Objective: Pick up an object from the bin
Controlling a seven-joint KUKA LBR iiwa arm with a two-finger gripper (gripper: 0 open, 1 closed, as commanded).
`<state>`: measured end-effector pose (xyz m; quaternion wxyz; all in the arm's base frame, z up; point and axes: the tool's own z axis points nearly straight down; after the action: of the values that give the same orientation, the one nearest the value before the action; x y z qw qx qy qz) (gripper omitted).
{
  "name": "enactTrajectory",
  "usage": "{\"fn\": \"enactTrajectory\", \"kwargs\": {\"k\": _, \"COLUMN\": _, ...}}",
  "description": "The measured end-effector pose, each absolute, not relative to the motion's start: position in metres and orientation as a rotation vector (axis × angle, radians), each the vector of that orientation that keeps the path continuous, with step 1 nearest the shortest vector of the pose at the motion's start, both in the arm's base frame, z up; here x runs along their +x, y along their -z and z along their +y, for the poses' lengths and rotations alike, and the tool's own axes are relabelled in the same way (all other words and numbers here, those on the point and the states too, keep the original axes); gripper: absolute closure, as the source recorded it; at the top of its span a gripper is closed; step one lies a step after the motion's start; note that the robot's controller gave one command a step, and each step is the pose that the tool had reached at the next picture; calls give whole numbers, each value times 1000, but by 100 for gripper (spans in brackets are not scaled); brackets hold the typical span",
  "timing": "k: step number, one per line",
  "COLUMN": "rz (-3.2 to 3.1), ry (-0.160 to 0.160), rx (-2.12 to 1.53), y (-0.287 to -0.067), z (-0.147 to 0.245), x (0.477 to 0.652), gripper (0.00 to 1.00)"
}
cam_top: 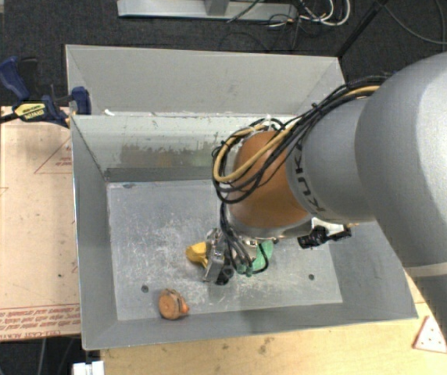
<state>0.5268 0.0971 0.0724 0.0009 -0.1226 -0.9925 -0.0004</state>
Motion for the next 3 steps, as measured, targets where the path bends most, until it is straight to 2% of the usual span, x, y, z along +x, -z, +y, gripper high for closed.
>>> {"fn": "enactTrajectory", "kwargs": {"k": 2, "rz": -3111, "ry": -1, "rx": -384, "y": -96, "z": 97, "x": 525, "gripper": 100}}
{"fn": "enactTrajectory", "kwargs": {"k": 3, "rz": -3112, "ry": -1, "rx": -384, "y": -117, "z": 97, "x": 525, "gripper": 100}}
